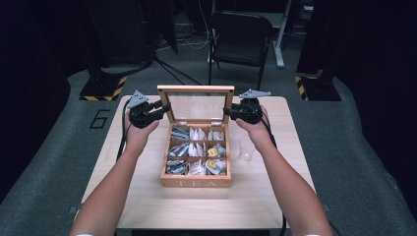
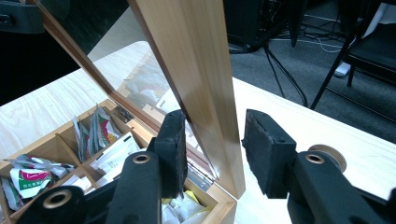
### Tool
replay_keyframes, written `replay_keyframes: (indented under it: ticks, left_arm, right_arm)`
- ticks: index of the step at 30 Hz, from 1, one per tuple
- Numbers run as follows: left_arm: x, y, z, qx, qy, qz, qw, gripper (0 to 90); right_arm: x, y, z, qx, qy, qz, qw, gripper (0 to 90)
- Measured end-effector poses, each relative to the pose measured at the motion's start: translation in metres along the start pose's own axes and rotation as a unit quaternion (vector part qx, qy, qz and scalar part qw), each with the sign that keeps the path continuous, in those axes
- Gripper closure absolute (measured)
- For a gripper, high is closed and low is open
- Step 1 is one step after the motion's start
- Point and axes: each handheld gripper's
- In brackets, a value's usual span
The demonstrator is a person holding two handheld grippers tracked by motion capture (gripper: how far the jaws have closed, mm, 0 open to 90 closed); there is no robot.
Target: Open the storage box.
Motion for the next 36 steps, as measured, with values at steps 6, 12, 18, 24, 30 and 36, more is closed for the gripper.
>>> replay_keyframes:
  ticks: [6, 12, 18, 24, 30, 36]
  left_arm:
    - [0.000, -0.001, 0.000, 0.000, 0.001, 0.006, 1.0000, 61.6]
    - [0.001, -0.002, 0.000, -0.001, -0.001, 0.005, 1.0000, 61.7]
    - [0.002, -0.003, 0.000, -0.004, -0.005, 0.004, 1.0000, 61.9]
    - [0.004, -0.003, 0.000, -0.009, -0.009, 0.013, 0.9998, 60.4]
    - [0.006, -0.002, 0.000, -0.016, -0.010, 0.014, 0.9997, 55.9]
    - [0.003, -0.003, 0.003, -0.027, -0.013, 0.014, 0.9995, 51.4]
  right_arm:
    - [0.003, 0.001, 0.000, 0.002, 0.001, 0.000, 1.0000, 59.1]
    - [0.007, 0.003, 0.000, -0.001, -0.001, 0.006, 1.0000, 61.1]
    - [0.007, 0.002, -0.003, 0.003, -0.009, 0.007, 0.9999, 61.6]
    - [0.008, 0.001, -0.005, 0.003, -0.010, 0.011, 0.9999, 61.9]
    - [0.010, 0.000, -0.006, 0.005, -0.006, 0.011, 0.9999, 62.8]
    - [0.014, -0.003, -0.009, 0.015, -0.003, 0.017, 0.9997, 63.3]
Point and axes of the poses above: each handheld gripper's, and its own axes: x roughly forward along the jaws, y roughly out of its underside, z roughly to its left, and after that the axes turned 8 degrees about -x, right-handed
